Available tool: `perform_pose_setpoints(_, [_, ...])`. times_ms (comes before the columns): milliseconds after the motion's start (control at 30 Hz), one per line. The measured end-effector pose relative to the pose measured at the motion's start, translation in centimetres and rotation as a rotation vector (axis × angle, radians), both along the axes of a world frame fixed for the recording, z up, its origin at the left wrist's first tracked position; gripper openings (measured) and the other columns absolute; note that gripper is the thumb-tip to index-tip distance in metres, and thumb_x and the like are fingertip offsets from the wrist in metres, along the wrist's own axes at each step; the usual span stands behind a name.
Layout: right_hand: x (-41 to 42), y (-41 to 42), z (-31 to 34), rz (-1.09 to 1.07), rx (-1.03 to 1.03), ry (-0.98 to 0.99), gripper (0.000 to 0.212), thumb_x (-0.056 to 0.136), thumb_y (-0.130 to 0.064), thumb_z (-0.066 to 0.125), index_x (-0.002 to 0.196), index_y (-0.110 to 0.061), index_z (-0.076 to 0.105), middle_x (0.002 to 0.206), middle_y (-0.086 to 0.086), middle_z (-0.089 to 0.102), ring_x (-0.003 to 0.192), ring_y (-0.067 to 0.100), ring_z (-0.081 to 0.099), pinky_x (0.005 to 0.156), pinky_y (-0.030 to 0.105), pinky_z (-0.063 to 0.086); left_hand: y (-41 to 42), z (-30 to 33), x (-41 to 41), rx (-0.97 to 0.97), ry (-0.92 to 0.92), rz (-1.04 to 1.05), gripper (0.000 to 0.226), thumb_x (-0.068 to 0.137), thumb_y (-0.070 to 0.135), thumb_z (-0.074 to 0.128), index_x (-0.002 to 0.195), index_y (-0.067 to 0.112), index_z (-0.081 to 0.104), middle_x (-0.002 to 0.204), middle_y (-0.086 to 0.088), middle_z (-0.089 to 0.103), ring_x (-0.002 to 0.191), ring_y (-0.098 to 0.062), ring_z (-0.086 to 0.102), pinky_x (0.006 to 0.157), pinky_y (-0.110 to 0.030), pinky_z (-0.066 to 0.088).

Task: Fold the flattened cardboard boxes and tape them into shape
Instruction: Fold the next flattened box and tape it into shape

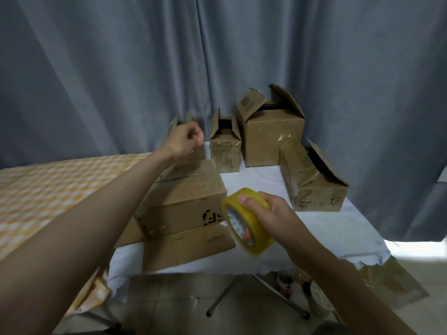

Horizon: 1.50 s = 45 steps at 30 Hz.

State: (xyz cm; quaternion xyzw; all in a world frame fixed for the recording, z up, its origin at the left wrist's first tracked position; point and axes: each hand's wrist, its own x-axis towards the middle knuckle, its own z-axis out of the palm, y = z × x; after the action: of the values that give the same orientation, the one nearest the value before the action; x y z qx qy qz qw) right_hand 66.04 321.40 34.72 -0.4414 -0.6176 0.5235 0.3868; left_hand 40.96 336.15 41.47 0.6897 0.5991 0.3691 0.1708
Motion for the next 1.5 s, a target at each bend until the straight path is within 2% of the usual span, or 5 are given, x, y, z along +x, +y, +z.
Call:
perform_pose_setpoints(867, [-1.8, 1.0, -0.7, 0.073, -0.164, 0.119, 0.058, 0.099, -0.043, 0.054, 0.122, 0.010, 0.045, 0.086, 0.019, 0.076, 0.087, 0.031, 0.075, 0.090, 0.050, 0.057, 5.7, -5.3, 1.5, -0.054, 0.217, -0.158, 0.026, 0.097, 0.007, 0.051, 0.084, 0.029, 0.051, 0.092, 0.004, 0.059, 0.087, -0.012, 0.054, 0.084, -0.035, 0.045])
perform_pose_setpoints(1067, [-2.0, 1.2, -1.1, 0.072, -0.159, 0.096, 0.059, 0.098, -0.045, 0.055, 0.120, 0.008, 0.046, 0.086, 0.016, 0.076, 0.093, 0.037, 0.072, 0.092, 0.055, 0.055, 4.8, -5.4, 2.0, -0.087, 0.506, -0.004, 0.052, 0.100, 0.025, 0.050, 0.149, 0.031, 0.033, 0.140, -0.012, 0.044, 0.128, -0.032, 0.042, 0.108, -0.051, 0.036])
perform_pose_setpoints(1233, [-2.0, 1.3, -1.5, 0.065, -0.163, 0.081, 0.051, 0.099, -0.043, 0.054, 0.118, 0.004, 0.050, 0.087, 0.017, 0.076, 0.090, 0.033, 0.073, 0.088, 0.052, 0.057, 0.1, -3.5, 3.9, 0.233, 0.506, 0.070, 0.023, 0.099, 0.020, 0.050, 0.120, 0.014, 0.058, 0.118, -0.006, 0.054, 0.107, -0.025, 0.053, 0.087, -0.040, 0.046])
perform_pose_setpoints(1367, [-2.2, 1.3, -1.8, 0.047, -0.152, 0.063, 0.046, 0.101, -0.040, 0.052, 0.118, 0.003, 0.049, 0.082, 0.014, 0.077, 0.079, 0.021, 0.074, 0.073, 0.033, 0.059, -5.9, -4.7, 4.9, 0.098, 0.373, -0.037, 0.026, 0.105, 0.031, 0.037, 0.104, 0.017, 0.059, 0.105, -0.002, 0.061, 0.094, -0.021, 0.059, 0.068, -0.028, 0.038])
perform_pose_setpoints(1500, [-2.5, 1.1, -2.2, 0.046, -0.160, 0.067, 0.042, 0.101, -0.042, 0.051, 0.118, -0.004, 0.053, 0.081, 0.010, 0.077, 0.080, 0.018, 0.074, 0.083, 0.037, 0.058, -8.5, -6.8, 4.0, -0.175, 0.361, -0.091, 0.057, 0.104, 0.054, 0.022, 0.154, 0.029, 0.030, 0.161, 0.007, 0.027, 0.147, -0.013, 0.025, 0.117, -0.027, 0.016])
